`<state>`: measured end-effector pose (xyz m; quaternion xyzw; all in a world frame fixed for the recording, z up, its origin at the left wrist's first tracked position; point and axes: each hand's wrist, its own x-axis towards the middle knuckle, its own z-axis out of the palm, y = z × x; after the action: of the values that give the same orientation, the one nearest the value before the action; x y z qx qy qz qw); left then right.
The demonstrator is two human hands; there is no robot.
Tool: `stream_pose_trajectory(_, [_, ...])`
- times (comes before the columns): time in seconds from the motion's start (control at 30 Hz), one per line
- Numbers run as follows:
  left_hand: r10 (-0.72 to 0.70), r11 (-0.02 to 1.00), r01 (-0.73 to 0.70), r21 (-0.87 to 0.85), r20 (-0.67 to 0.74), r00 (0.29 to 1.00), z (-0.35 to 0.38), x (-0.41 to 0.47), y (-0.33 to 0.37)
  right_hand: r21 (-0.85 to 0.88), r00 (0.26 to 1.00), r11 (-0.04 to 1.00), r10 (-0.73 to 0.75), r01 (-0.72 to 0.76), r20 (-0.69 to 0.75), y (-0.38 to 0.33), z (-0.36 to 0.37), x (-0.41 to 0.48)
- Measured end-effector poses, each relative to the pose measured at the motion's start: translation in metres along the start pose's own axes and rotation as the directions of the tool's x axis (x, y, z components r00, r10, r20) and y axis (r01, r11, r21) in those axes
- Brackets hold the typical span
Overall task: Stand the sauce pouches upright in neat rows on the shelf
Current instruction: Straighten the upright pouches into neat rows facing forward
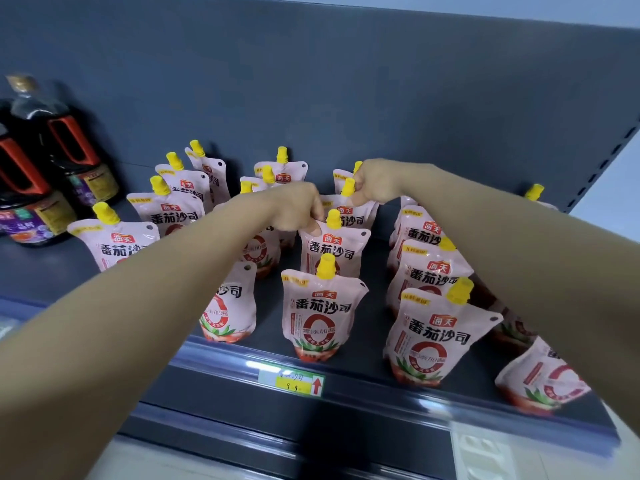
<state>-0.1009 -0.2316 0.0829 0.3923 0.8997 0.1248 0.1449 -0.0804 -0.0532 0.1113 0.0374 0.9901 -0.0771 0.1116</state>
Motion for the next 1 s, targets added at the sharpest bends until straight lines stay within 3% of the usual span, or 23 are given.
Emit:
stream_pose_trajectory(0.47, [-0.005, 0.999, 0.007, -0.037, 0.047, 0.999, -0.002, 0.003, 0.0, 0.049, 0.996, 0.997, 0.061, -0.065, 0.066, 0.008, 0.004, 0.001])
stream_pose_trajectory(0.6, [-0.004, 1.0, 0.005, -0.006, 0.068, 0.998, 0.002, 0.001, 0.004, -0.014, 0.997, 1.0, 0.026, -0.025, 0.068, 0.01, 0.004, 0.005])
stream_pose_trajectory(0.9, [-0.033, 0.995, 0.033, 0.092, -0.004, 0.999, 0.011, 0.005, 0.01, 0.029, 0.999, 0.999, 0.015, -0.016, 0.051, 0.012, 0.007, 0.007])
stream_pose_trajectory(1.0, [-0.042, 0.996, 0.039, 0.083, 0.03, 0.999, 0.01, 0.003, 0.012, 0.051, 0.997, 0.999, 0.004, -0.008, 0.077, 0.013, 0.004, 0.003])
